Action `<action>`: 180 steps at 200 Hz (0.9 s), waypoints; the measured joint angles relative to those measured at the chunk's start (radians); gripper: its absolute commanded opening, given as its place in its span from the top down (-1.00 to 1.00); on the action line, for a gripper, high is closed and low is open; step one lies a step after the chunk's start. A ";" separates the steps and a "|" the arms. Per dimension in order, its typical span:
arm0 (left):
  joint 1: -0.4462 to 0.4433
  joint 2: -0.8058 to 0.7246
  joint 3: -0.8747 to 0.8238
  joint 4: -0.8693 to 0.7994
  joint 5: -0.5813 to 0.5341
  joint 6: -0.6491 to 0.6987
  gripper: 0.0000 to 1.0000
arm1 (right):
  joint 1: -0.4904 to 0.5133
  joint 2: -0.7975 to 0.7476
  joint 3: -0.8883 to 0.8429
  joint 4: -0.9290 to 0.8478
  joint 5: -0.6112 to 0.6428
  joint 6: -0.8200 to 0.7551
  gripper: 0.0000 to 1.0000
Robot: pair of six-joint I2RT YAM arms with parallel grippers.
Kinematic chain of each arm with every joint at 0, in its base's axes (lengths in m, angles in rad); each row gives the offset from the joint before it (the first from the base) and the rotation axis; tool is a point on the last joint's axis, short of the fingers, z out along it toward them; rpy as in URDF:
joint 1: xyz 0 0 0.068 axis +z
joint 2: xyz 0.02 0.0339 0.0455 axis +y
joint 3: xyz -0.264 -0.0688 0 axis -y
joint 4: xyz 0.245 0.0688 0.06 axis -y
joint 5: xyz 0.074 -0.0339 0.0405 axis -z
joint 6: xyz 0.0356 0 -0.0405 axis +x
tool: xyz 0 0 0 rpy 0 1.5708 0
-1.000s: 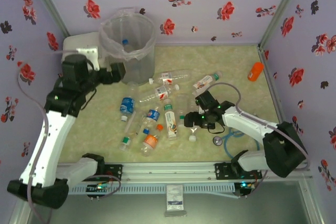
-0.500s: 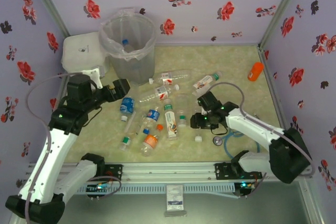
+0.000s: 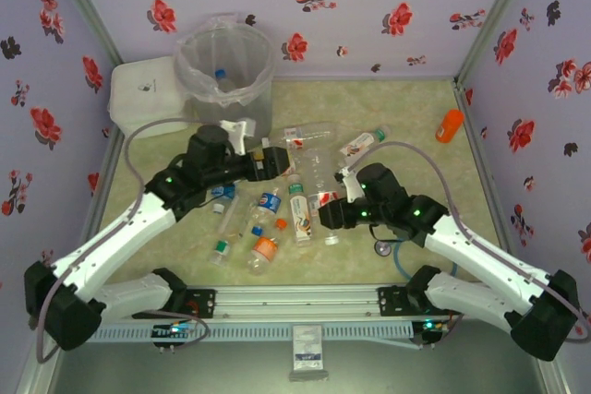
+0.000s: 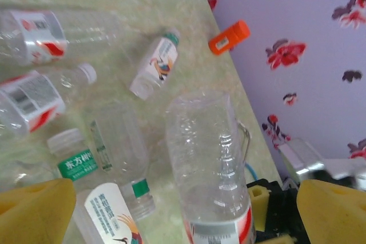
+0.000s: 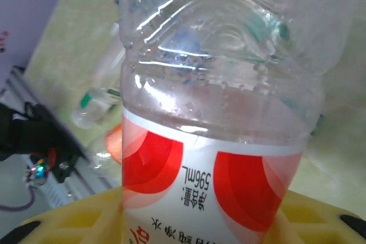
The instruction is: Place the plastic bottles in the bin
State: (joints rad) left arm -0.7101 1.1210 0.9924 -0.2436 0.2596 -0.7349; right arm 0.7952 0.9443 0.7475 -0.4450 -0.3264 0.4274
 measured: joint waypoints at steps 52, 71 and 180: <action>-0.051 0.097 0.026 0.059 -0.024 -0.003 -0.80 | 0.081 0.071 0.067 0.097 -0.035 -0.057 0.29; -0.054 0.103 0.027 0.071 -0.028 -0.011 -0.68 | 0.089 0.087 0.068 0.110 -0.038 -0.063 0.29; -0.056 0.127 0.027 0.116 -0.057 -0.023 -0.06 | 0.097 0.089 0.053 0.164 -0.029 -0.069 -0.10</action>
State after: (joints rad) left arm -0.7658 1.2484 1.0191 -0.1272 0.2024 -0.7574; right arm 0.8921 1.0332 0.8009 -0.2810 -0.3557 0.3588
